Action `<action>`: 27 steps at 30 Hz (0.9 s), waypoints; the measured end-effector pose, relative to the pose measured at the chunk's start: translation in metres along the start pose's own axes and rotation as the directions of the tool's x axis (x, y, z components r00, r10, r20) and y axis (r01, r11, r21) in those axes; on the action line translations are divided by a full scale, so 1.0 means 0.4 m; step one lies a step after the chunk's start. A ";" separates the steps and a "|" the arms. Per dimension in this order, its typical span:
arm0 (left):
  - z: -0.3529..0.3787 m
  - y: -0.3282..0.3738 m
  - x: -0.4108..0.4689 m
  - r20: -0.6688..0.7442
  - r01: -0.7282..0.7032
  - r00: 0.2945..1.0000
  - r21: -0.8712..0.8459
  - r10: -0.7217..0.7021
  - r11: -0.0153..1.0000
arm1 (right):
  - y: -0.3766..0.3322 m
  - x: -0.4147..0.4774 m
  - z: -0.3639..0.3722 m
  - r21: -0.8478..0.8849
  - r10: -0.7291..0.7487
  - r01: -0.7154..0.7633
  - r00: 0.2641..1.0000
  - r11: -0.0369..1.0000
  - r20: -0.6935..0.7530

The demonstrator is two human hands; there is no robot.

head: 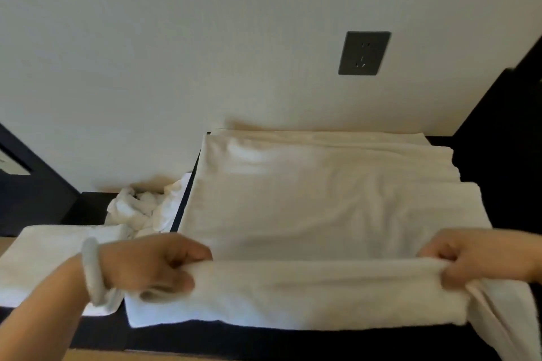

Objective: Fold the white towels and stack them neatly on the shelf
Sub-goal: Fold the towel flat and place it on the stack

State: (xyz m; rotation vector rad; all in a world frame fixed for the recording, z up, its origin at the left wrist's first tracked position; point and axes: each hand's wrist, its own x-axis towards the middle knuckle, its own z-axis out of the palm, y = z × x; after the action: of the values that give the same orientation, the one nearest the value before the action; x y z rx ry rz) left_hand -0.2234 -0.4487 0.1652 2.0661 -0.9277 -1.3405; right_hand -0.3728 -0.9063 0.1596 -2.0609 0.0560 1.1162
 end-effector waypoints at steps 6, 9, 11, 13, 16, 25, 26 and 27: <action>-0.132 -0.047 0.113 -0.409 0.062 0.899 -0.230 -0.154 0.971 | -0.069 0.117 -0.135 -0.113 0.012 -0.087 0.841 0.990 -0.541; -0.126 -0.094 0.173 -0.548 0.186 0.781 -0.257 -0.301 0.948 | -0.046 0.235 -0.143 -0.195 0.056 -0.262 0.717 0.945 -0.695; -0.102 -0.126 0.185 -0.556 0.210 0.757 -0.289 -0.342 0.934 | -0.021 0.290 -0.124 -0.264 0.070 -0.333 0.729 0.905 -0.681; -0.086 -0.159 0.186 -0.577 0.160 0.752 -0.311 -0.320 0.937 | -0.005 0.317 -0.097 -0.283 0.050 -0.344 0.709 0.895 -0.704; -0.068 -0.174 0.164 -0.540 0.157 0.801 -0.226 -0.258 0.961 | 0.020 0.318 -0.076 -0.313 -0.003 -0.344 0.668 0.885 -0.744; 0.025 -0.191 0.083 -0.398 0.246 0.850 -0.277 -0.344 0.929 | 0.096 0.223 -0.088 -0.362 0.055 -0.222 0.907 0.905 -0.418; 0.029 -0.191 0.077 -0.374 0.261 0.846 -0.332 -0.381 0.907 | 0.100 0.223 -0.090 -0.363 0.047 -0.195 0.924 0.911 -0.380; 0.030 -0.192 0.072 -0.358 0.259 0.845 -0.375 -0.397 0.890 | 0.103 0.222 -0.092 -0.351 0.038 -0.169 0.936 0.921 -0.351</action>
State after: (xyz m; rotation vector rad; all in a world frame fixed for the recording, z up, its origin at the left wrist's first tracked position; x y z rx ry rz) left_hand -0.2054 -0.4222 0.0886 2.1946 -0.1524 -1.0350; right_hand -0.3082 -0.9319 0.0812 -2.6104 0.1320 0.8696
